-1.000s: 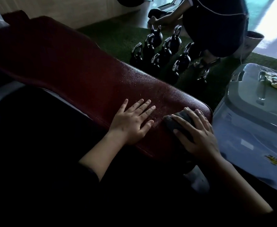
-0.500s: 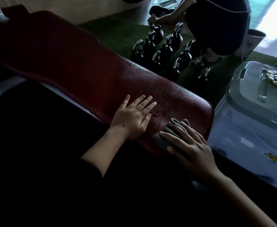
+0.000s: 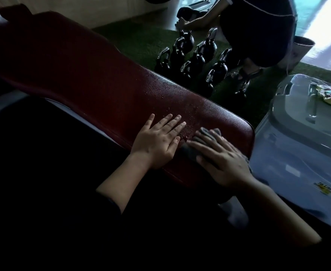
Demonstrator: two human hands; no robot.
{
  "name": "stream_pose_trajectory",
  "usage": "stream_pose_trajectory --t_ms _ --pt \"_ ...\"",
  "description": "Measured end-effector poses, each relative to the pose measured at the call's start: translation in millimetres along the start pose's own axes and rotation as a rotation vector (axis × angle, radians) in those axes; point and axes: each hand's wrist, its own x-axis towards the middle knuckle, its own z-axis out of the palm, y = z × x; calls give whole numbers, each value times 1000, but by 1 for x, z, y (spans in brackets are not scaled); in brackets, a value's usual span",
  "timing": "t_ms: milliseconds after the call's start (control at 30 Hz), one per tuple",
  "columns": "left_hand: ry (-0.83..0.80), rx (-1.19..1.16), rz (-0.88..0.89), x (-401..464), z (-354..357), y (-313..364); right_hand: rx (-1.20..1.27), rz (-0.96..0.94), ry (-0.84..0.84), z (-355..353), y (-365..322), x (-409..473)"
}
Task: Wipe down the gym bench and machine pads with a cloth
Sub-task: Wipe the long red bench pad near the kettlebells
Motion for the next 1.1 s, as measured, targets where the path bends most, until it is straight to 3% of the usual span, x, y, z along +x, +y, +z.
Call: stream_pose_trajectory --t_ms 133,300,467,600,733,833,900,1000,1100 --pt "15 -3 5 0 0 -1 85 -205 -12 0 18 -41" --pt "17 3 5 0 0 1 5 -66 -91 -9 76 -32" --pt "12 2 4 0 0 0 -14 53 -12 -4 41 10" --pt "14 -9 6 0 -1 0 25 -118 41 0 7 -3" --pt "21 -8 7 0 0 1 76 -277 3 1 31 -38" --pt "22 -3 5 1 1 0 139 -178 -29 -4 65 -37" --pt "26 -12 5 1 1 0 37 -105 -22 -8 75 -19" --pt "34 -13 11 0 1 0 -10 -15 1 -8 55 8" --pt "34 -14 9 0 1 0 30 -71 39 3 17 9"
